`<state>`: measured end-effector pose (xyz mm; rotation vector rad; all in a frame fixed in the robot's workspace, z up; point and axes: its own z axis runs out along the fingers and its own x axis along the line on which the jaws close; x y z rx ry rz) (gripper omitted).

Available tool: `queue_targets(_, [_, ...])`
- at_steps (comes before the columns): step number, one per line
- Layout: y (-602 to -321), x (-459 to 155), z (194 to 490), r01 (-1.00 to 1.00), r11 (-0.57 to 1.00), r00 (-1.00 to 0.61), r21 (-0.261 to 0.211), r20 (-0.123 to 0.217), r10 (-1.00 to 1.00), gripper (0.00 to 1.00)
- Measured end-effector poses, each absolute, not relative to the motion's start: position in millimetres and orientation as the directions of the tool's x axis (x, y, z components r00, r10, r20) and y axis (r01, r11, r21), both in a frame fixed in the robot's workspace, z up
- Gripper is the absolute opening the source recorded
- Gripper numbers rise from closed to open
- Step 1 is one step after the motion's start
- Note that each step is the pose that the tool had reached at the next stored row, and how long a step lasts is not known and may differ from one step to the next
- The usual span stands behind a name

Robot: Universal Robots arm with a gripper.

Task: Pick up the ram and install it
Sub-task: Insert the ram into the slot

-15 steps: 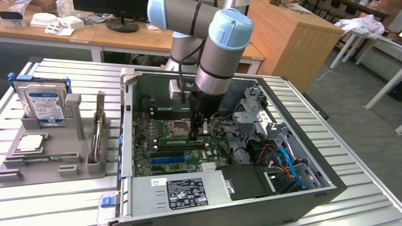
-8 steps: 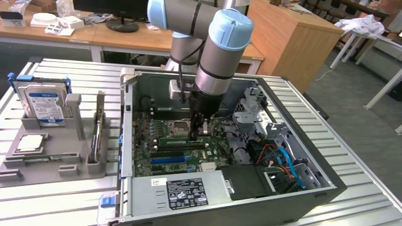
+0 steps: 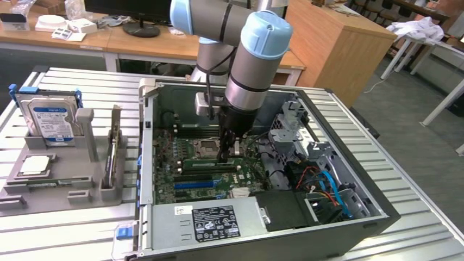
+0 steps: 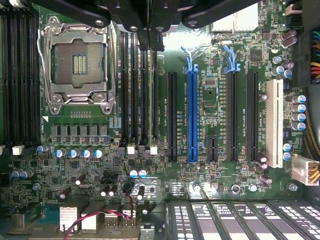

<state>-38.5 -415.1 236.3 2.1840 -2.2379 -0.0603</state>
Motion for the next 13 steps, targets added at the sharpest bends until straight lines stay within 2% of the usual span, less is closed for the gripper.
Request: queue_targets(13, [-415.1, -38.5, 236.2, -0.999, 0.015, -0.015, 0.037, -0.017, -1.000, 0.12])
